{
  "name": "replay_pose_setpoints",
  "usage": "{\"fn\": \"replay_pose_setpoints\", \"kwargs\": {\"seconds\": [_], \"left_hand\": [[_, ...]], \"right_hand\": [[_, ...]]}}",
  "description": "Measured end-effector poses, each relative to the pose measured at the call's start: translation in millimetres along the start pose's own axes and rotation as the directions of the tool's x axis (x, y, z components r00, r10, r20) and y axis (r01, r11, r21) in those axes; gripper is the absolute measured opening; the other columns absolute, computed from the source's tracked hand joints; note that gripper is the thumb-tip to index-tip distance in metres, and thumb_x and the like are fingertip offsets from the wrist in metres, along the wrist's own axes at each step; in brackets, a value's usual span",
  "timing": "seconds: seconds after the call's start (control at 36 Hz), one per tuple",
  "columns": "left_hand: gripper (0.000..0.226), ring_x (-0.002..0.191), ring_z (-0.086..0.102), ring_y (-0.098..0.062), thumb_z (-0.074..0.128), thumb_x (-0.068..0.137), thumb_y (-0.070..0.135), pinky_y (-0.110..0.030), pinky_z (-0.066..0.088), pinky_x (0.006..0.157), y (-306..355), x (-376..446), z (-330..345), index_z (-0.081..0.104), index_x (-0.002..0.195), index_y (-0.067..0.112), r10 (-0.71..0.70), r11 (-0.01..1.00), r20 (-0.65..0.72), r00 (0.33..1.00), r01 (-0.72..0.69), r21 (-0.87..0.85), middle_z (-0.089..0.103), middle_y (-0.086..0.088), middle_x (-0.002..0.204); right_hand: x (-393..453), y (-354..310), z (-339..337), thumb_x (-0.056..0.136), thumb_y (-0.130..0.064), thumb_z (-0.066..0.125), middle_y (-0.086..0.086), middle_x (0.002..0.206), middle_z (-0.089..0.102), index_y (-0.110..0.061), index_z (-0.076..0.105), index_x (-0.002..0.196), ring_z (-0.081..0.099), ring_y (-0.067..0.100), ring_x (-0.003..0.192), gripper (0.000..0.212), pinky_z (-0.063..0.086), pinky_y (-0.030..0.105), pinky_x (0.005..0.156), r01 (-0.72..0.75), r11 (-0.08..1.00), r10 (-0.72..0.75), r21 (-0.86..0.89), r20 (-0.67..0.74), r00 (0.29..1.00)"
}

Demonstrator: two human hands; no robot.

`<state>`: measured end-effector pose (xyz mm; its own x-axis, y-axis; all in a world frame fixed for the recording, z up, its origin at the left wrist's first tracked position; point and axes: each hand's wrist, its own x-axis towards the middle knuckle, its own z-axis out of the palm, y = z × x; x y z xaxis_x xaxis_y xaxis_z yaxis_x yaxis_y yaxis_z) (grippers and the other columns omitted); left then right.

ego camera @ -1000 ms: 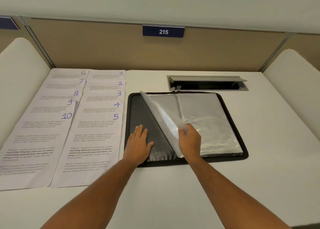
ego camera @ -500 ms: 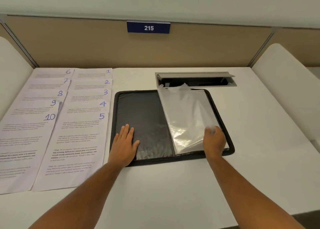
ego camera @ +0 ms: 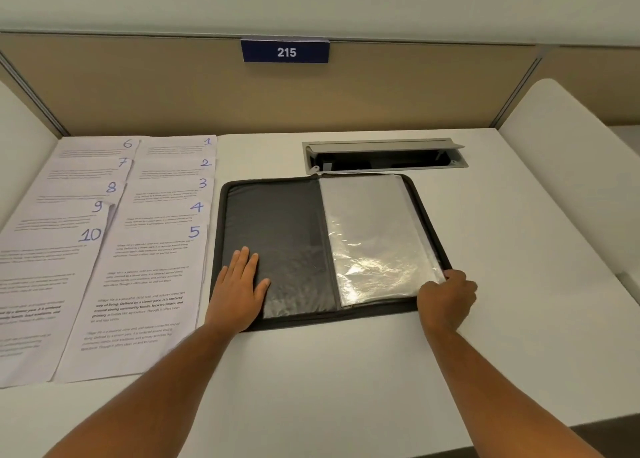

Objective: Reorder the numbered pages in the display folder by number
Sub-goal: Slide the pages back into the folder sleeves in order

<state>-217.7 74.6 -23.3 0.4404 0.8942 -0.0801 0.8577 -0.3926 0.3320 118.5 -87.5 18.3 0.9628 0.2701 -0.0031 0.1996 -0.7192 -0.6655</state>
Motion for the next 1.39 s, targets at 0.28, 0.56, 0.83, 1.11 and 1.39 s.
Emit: {"fn": "replay_pose_setpoints", "kwargs": {"seconds": [0.28, 0.56, 0.83, 1.11, 1.39], "left_hand": [[0.061, 0.156, -0.006, -0.022, 0.019, 0.108, 0.044, -0.047, 0.002, 0.127, 21, -7, 8, 0.011, 0.162, 0.018, -0.076, 0.997, -0.02, 0.997, 0.077, 0.027, 0.0, -0.004, 0.17], [0.075, 0.155, -0.013, -0.015, -0.001, 0.097, 0.06, -0.04, -0.005, 0.124, 13, -13, 12, 0.004, 0.163, 0.023, -0.026, 0.998, -0.029, 0.999, 0.027, 0.049, -0.006, 0.002, 0.169], [0.072, 0.153, -0.019, -0.011, -0.001, 0.099, 0.06, -0.038, -0.008, 0.124, 14, -16, 10, -0.003, 0.162, 0.026, -0.036, 0.997, -0.017, 0.999, 0.037, 0.066, -0.014, 0.006, 0.168], [0.07, 0.152, -0.022, -0.012, -0.002, 0.1, 0.06, -0.04, -0.006, 0.126, 17, -19, 8, -0.007, 0.161, 0.025, -0.043, 0.995, -0.004, 0.999, 0.044, 0.09, -0.018, 0.006, 0.167], [0.07, 0.152, -0.024, -0.014, 0.0, 0.102, 0.062, -0.041, -0.002, 0.127, 14, -19, 4, -0.011, 0.161, 0.026, -0.038, 0.994, 0.023, 0.999, 0.036, 0.105, -0.021, 0.005, 0.167]], "right_hand": [[-40, -27, 42, 0.098, -0.021, 0.063, 0.011, 0.144, 0.053, -0.009, 0.056, 0.139, 0.049, 0.03, 0.133, 0.043, 0.044, 0.047, 0.105, 0.697, 0.707, -0.657, -0.12, 0.252, 0.711], [-47, -12, 66, 0.104, -0.057, 0.011, 0.007, 0.17, 0.016, -0.017, 0.022, 0.163, 0.011, 0.023, 0.158, 0.072, 0.017, 0.048, 0.127, 0.805, 0.56, -0.639, -0.197, 0.517, 0.57], [-45, -1, 66, 0.106, -0.057, 0.008, 0.006, 0.171, 0.012, -0.017, 0.018, 0.163, 0.01, 0.023, 0.158, 0.07, 0.018, 0.051, 0.126, 0.816, 0.522, -0.643, -0.25, 0.513, 0.569], [-44, 2, 66, 0.106, -0.057, 0.008, 0.009, 0.171, 0.014, -0.016, 0.019, 0.163, 0.013, 0.026, 0.157, 0.071, 0.021, 0.054, 0.125, 0.825, 0.495, -0.648, -0.272, 0.516, 0.56], [-43, 1, 69, 0.105, -0.058, 0.009, 0.006, 0.171, 0.014, -0.016, 0.02, 0.163, 0.014, 0.025, 0.157, 0.072, 0.021, 0.053, 0.124, 0.825, 0.501, -0.645, -0.262, 0.523, 0.557]]}}
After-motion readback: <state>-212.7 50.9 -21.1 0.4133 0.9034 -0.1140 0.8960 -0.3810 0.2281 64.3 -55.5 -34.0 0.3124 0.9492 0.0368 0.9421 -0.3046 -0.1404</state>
